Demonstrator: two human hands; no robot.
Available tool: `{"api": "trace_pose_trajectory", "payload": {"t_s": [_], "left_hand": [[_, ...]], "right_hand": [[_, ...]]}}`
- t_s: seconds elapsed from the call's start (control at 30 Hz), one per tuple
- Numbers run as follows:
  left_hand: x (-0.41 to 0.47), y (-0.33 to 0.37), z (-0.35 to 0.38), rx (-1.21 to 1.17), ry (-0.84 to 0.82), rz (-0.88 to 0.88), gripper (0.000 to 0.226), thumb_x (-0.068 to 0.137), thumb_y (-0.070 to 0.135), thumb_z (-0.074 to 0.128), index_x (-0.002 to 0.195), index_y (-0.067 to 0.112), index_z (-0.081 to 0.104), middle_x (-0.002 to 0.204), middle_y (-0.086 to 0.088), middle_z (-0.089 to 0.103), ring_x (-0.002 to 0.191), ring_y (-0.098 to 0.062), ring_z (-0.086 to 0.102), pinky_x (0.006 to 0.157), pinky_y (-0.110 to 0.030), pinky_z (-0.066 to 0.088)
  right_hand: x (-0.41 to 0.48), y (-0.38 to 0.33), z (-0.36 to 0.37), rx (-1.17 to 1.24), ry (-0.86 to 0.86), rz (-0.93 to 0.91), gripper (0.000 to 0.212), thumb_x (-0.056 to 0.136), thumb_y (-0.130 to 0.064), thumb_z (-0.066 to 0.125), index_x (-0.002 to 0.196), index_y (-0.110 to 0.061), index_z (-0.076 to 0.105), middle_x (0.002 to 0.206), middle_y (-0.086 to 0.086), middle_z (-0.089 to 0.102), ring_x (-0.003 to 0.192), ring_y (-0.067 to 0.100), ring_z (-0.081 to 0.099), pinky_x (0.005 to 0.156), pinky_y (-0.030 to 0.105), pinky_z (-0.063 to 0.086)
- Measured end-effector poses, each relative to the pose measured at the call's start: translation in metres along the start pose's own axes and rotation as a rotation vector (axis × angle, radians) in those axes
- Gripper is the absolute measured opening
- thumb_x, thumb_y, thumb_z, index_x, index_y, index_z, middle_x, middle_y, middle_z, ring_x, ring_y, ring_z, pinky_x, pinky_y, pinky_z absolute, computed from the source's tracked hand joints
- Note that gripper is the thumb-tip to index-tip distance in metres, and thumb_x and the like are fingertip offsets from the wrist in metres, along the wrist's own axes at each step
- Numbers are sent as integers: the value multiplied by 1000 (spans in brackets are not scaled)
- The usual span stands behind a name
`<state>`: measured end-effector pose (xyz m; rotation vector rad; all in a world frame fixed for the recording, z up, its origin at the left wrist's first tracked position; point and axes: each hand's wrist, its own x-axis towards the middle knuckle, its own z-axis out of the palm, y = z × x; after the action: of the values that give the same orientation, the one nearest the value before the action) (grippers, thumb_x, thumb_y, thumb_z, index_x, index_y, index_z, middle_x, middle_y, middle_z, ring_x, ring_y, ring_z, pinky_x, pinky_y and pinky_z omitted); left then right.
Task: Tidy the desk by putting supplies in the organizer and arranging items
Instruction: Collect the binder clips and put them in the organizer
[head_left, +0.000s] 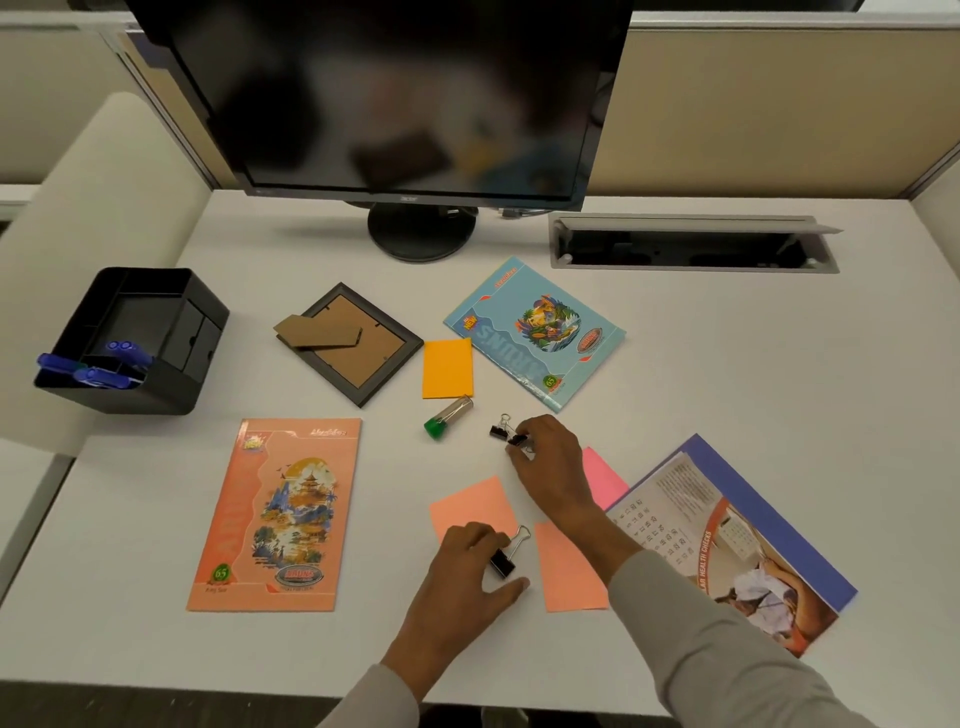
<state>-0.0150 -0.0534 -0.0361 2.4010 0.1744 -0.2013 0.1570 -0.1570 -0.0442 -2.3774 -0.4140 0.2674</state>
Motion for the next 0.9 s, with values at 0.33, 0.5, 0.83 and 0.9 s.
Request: {"api": "trace_pose_trajectory", "payload": {"t_s": [0.33, 0.5, 0.83, 0.9], "left_hand": [[0, -2, -1, 1, 23, 56, 41, 93, 41, 60, 131, 27, 56, 127, 15, 52, 118, -6, 44, 96, -9, 31], [12, -1, -19, -5, 123, 135, 35, 87, 40, 66, 119, 27, 62, 117, 14, 58, 107, -8, 53, 89, -19, 45], [86, -9, -33, -26, 348, 94, 28, 83, 25, 77, 108, 17, 68, 106, 3, 68, 102, -19, 60, 90, -27, 46], [94, -12, -27, -22, 344, 63, 28, 85, 27, 76, 110, 17, 68, 108, 3, 68, 104, -19, 59, 91, -27, 45]], "right_hand": [[-14, 10, -11, 80, 64, -14, 20, 87, -17, 72, 107, -15, 69, 109, -1, 65, 88, 13, 60, 78, 23, 51], [-36, 22, -35, 87, 107, 32, 18, 89, -16, 72, 107, -17, 70, 104, -8, 64, 75, 5, 60, 71, 16, 50], [-93, 62, -67, 46, 74, 92, 18, 89, -8, 69, 105, -17, 70, 99, -5, 69, 84, 8, 64, 76, 29, 57], [-102, 68, -71, 49, 51, 91, 19, 89, -6, 68, 103, -17, 70, 97, -7, 68, 86, 11, 64, 77, 35, 57]]}}
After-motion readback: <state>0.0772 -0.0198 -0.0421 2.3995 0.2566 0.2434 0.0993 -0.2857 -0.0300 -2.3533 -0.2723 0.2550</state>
